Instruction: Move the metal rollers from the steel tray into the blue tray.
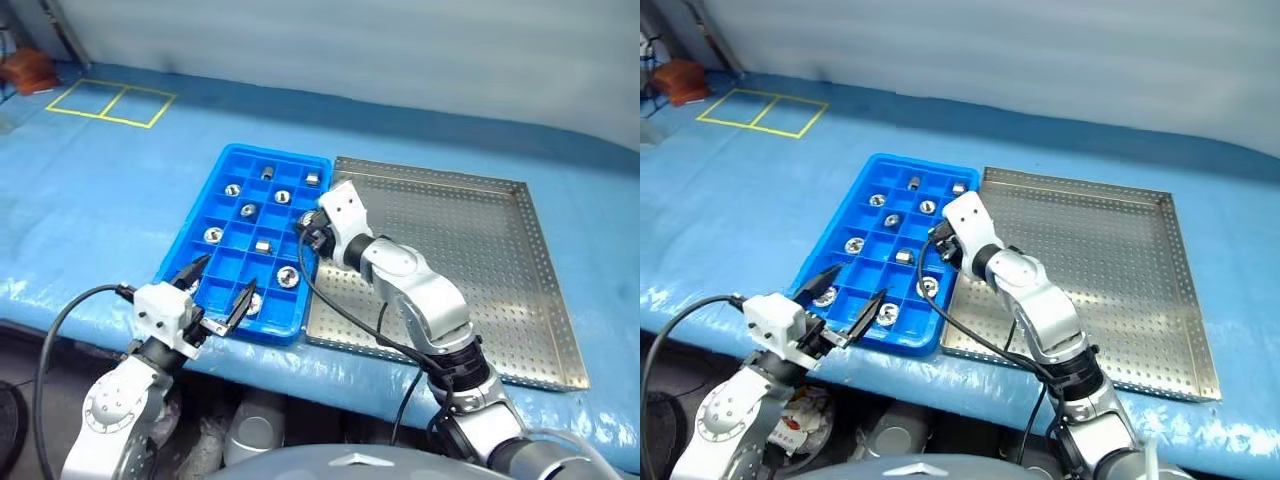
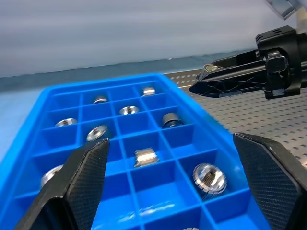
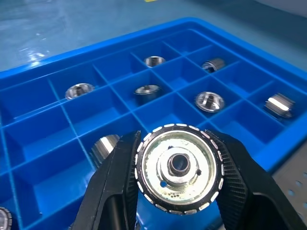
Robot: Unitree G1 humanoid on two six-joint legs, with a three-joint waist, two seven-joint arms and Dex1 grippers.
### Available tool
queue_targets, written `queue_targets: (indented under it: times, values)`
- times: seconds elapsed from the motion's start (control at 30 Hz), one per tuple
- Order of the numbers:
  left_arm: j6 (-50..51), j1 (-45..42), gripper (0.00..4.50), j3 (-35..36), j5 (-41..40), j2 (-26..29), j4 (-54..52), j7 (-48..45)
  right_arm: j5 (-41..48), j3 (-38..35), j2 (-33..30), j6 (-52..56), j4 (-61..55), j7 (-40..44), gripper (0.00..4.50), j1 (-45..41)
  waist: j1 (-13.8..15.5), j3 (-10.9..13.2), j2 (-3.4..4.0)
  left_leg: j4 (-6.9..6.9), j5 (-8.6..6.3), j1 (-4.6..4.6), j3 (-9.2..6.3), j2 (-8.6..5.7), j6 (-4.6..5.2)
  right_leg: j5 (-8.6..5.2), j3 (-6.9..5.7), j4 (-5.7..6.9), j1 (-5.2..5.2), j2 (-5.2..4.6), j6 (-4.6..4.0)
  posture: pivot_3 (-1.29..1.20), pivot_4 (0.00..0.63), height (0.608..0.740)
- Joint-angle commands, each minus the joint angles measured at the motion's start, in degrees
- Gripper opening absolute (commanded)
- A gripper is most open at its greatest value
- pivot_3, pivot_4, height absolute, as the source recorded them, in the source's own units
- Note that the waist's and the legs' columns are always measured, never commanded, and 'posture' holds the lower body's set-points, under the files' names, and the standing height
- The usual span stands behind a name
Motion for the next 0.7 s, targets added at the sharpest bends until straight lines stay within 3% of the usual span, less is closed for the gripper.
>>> queue_targets:
  times: [0.03,0.27,0.4,0.53,0.7]
  values:
    - [-2.7,1.6,4.5,1.4,0.9,-1.7,-3.2,2.0,0.6,1.9,1.8,-3.6,1.6,1.8,1.72,-1.8,2.3,0.0,0.0,0.0,0.0,-0.02,0.03,0.01,0.0,-0.04,-0.02,0.0,-0.03,0.0,-0.06,0.69,0.15,0.74]
    - [-4.4,5.7,4.5,1.7,0.8,-3.1,-5.0,2.5,0.4,3.1,3.7,-6.6,6.6,3.9,1.72,-3.1,10.8,0.0,-0.06,0.0,-0.06,-0.13,0.08,0.07,-0.11,-0.15,-0.32,-0.07,-0.37,-0.1,-0.21,0.72,0.15,0.74]
    - [-5.0,6.4,4.5,1.8,0.6,-3.2,-5.1,2.7,-0.8,3.4,3.5,-8.3,9.3,4.5,1.72,-3.9,16.4,-0.1,-0.16,0.07,-0.07,-0.73,0.08,0.09,-0.13,0.01,-0.44,-0.01,-0.89,-0.09,0.07,0.74,0.15,0.74]
    - [-4.8,6.0,4.5,1.5,0.0,-2.9,-5.1,2.3,-0.8,2.2,2.8,-8.8,9.7,4.9,1.72,-4.4,20.2,-0.1,-0.16,0.08,-0.13,-0.74,0.05,0.11,-0.23,-0.01,-0.54,-0.02,-0.98,-0.1,0.05,0.72,0.15,0.74]
    - [-4.0,4.1,4.5,0.9,-0.4,-2.2,-4.2,1.5,-0.9,1.2,1.4,-7.9,7.2,4.7,1.72,-3.5,23.0,-0.1,-0.17,0.22,-0.18,-0.74,-0.01,0.15,-0.31,-0.19,-0.65,0.02,-0.94,-0.12,-0.24,0.69,0.15,0.74]
